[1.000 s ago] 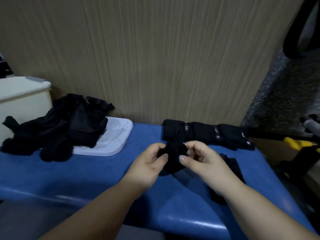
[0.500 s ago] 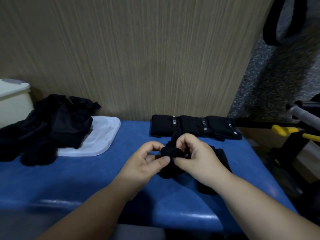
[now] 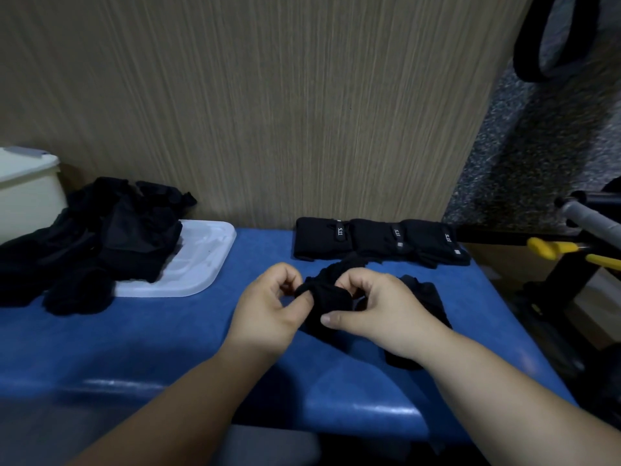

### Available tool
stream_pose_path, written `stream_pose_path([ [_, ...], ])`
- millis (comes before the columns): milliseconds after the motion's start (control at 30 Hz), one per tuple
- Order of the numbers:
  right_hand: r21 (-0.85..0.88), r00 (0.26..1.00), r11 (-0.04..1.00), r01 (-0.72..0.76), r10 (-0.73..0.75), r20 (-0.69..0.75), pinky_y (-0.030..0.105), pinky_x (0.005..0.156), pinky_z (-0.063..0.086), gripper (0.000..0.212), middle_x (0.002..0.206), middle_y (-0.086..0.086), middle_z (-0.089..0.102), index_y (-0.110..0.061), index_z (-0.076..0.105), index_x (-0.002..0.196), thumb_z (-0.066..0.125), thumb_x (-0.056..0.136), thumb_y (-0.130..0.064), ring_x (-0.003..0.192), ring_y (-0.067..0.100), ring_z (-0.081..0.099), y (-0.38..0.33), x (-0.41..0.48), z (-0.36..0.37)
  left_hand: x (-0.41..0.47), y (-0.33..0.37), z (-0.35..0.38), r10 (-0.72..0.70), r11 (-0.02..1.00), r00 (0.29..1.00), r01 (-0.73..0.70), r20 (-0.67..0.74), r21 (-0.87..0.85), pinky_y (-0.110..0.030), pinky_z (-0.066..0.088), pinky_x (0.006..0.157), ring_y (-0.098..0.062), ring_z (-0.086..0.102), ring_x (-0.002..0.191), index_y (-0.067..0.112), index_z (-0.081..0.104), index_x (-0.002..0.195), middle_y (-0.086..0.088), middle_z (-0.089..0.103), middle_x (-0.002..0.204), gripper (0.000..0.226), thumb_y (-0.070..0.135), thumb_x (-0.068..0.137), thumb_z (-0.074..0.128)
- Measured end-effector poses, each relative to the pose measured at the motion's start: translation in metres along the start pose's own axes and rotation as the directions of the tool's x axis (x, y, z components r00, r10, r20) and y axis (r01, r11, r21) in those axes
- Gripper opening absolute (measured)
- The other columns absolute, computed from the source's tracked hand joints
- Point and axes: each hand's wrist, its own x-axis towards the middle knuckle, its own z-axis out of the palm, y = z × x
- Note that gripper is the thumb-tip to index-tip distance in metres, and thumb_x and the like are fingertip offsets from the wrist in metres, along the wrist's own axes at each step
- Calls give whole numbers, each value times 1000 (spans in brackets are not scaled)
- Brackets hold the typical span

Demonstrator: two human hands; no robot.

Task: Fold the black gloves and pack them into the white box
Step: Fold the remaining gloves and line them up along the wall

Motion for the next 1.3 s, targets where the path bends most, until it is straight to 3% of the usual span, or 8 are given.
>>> stream_pose_path([
  [100, -213, 983, 972, 100, -130, -131, 12, 64, 38, 29, 78, -9, 56, -25, 53, 68, 82, 67, -21, 74, 3, 51, 0, 0, 2, -5, 0, -3, 66, 987, 998, -62, -19, 147, -16, 29, 43, -6, 35, 40, 18, 43, 68, 8, 42, 45, 25, 13, 82, 62],
  [233, -303, 959, 947, 109, -180, -217, 14, 60, 37, 36, 73, -9, 53, -27, 43, 63, 78, 70, -23, 69, 4, 48, 1, -2, 3, -3, -4, -6, 87, 952, 996, -75, -25, 297, -33, 35, 50, -10, 34, 45, 29, 37, 70, 6, 43, 49, 24, 22, 82, 57],
  [433, -396, 948, 914, 91, -202, -247, 17, 53, 33, 35, 62, -8, 45, -24, 35, 65, 68, 77, -19, 59, 7, 43, 0, -2, 8, -5, -4, -5, 73, 940, 997, -66, -6, 334, -35, 36, 51, -10, 35, 46, 30, 33, 72, 8, 42, 48, 24, 26, 86, 52],
  [667, -205, 942, 978, 27, -93, -321, 16, 50, 32, 35, 57, -8, 37, -18, 35, 69, 67, 84, -21, 54, 5, 37, 0, 2, 9, -5, 1, -3, -1, 1000, 984, -3, 180, 22, -11, 37, 55, -3, 47, 52, 23, 44, 94, 10, 63, 68, 27, 13, 85, 68],
  [833, 155, 995, 988, -22, 37, -91, 42, 70, 52, 28, 78, 12, 59, -26, 51, 85, 75, 73, -33, 67, 23, 57, -4, 1, 5, 2, -3, -4, -64, 993, 991, 74, 120, -87, -15, 42, 58, -4, 52, 53, 21, 51, 89, 13, 63, 60, 28, -1, 83, 67],
  [933, 274, 1000, 962, 0, -6, 19, 31, 77, 53, 42, 84, 4, 58, -25, 60, 100, 82, 66, -12, 73, 15, 57, -3, 0, 5, 5, -6, -6, -71, 990, 996, 78, 61, -115, -28, 47, 66, -11, 56, 64, 16, 56, 79, 4, 63, 65, 20, 0, 82, 68],
  [1133, 16, 980, 1000, -1, 4, -198, 24, 56, 43, 28, 62, 5, 60, -18, 57, 69, 85, 67, -20, 57, 5, 51, -5, -1, 9, 2, -4, -4, -79, 994, 995, 83, 62, -70, -32, 44, 63, -17, 58, 65, 14, 46, 72, -13, 60, 69, 24, 9, 87, 65],
  [1300, -156, 938, 988, 1, -55, -343, 29, 58, 47, 26, 64, -3, 62, -17, 56, 69, 79, 71, -28, 60, 8, 56, 0, 1, 10, -5, 5, -2, -71, 997, 994, 69, 84, 26, -23, 48, 59, -4, 68, 62, 13, 40, 74, -18, 66, 74, 23, 13, 91, 56],
])
